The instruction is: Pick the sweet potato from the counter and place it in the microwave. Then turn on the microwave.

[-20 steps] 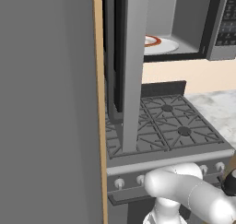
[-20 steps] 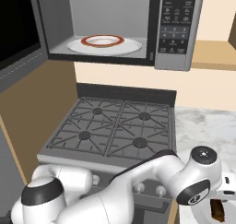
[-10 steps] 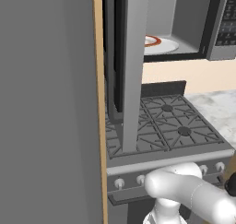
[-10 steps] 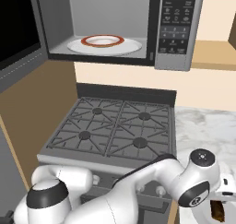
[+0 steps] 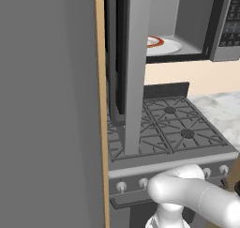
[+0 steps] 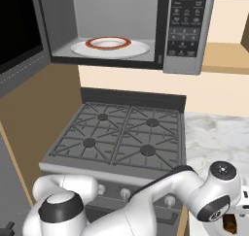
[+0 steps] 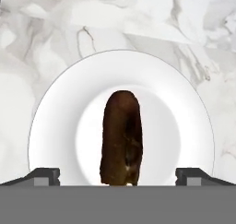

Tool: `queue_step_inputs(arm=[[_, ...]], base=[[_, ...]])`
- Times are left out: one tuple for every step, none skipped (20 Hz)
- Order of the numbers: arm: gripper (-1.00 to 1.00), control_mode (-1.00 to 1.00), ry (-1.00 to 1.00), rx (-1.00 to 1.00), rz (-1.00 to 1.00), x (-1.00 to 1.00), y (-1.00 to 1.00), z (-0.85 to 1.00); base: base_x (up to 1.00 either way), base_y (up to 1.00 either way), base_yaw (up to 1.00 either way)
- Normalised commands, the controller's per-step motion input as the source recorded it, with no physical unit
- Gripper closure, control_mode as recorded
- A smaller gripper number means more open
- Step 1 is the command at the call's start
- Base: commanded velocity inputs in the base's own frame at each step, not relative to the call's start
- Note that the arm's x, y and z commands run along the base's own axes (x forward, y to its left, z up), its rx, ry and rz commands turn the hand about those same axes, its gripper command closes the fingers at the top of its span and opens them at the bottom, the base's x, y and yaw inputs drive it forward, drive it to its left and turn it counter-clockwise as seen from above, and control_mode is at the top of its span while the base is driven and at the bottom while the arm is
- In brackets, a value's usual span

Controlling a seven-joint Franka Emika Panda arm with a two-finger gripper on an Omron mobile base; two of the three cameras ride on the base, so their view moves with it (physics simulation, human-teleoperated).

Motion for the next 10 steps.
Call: queue_step_inputs(arm=[[-1.0,-1.0,0.02,0.0,0.0,0.0,0.0,-0.3],[-1.0,-1.0,0.03,0.0,0.0,0.0,0.0,-0.31],[-1.0,-1.0,0.03,0.0,0.0,0.03,0.0,-0.31],[-1.0,-1.0,0.02,0.0,0.0,0.0,0.0,-0.31],[-1.0,-1.0,0.01,0.0,0.0,0.0,0.0,-0.27],[-1.0,-1.0,0.0,0.0,0.0,0.0,0.0,-0.26],[-1.0,-1.0,0.0,0.0,0.01,0.0,0.0,-0.25],[-1.0,-1.0,0.0,0.0,0.01,0.0,0.0,-0.24],[-1.0,-1.0,0.01,0.0,0.0,0.01,0.0,-0.24],[-1.0,-1.0,0.02,0.0,0.0,0.05,0.0,-0.24]], base=[[0.0,0.0,0.0],[0.0,0.0,0.0],[0.0,0.0,0.0],[0.0,0.0,0.0],[0.0,0.0,0.0],[0.0,0.0,0.0],[0.0,0.0,0.0],[0.0,0.0,0.0],[0.0,0.0,0.0],[0.0,0.0,0.0]])
